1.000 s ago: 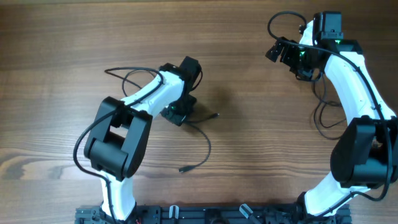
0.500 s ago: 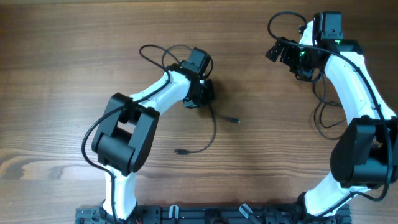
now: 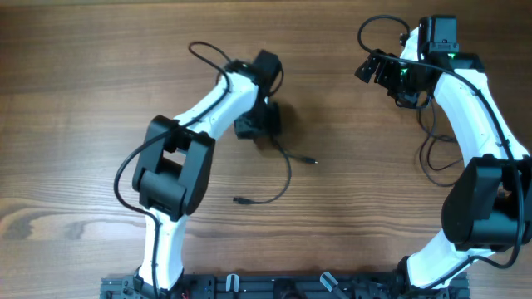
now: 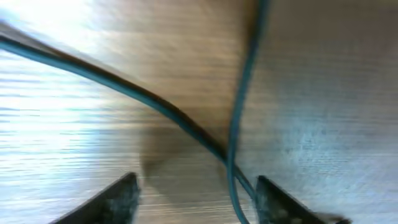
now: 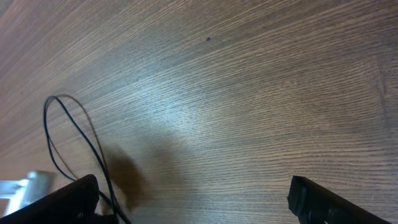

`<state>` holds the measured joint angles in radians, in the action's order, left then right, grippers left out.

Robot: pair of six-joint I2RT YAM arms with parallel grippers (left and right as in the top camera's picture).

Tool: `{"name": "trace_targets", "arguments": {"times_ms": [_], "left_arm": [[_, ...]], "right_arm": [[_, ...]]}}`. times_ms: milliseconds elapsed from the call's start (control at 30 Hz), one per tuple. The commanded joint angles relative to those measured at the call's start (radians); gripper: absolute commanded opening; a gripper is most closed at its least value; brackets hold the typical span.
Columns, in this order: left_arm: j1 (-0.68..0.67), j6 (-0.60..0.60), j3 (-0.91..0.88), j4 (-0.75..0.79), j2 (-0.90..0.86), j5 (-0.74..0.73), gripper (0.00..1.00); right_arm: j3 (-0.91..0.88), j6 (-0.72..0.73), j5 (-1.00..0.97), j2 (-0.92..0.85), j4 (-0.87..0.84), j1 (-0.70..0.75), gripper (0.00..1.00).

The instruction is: Untangle cables

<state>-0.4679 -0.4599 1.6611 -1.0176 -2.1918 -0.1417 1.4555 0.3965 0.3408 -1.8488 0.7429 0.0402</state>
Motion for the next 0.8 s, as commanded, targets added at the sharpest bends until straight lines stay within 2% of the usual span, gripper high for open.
{"name": "trace_targets", "arguments": {"times_ms": [0,233,400,667,767], "left_arm": [[0.056,0.013,0.058,-0.035,-0.008,0.036,0.67],[0.215,0.035,0.058,-0.047,0.021,0.007,0.67],[0.348,0.035,0.058,-0.054,0.023,-0.058,0.68],[0.482,0.058,0.056,-0.044,0.019,-0.049,0.68],[0.509,0.063,0.031,-0.004,0.019,-0.025,0.69]], "right_arm": [[0.007,0.012,0.018,-0.018,-0.005,0.0,1.0],[0.007,0.35,0.016,-0.018,-0.047,0.0,1.0],[0.007,0.522,0.015,-0.018,-0.053,0.0,1.0],[0.007,0.652,-0.013,-0.018,-0.054,0.0,1.0],[0.007,0.642,0.003,-0.018,-0.03,0.0,1.0]]}}
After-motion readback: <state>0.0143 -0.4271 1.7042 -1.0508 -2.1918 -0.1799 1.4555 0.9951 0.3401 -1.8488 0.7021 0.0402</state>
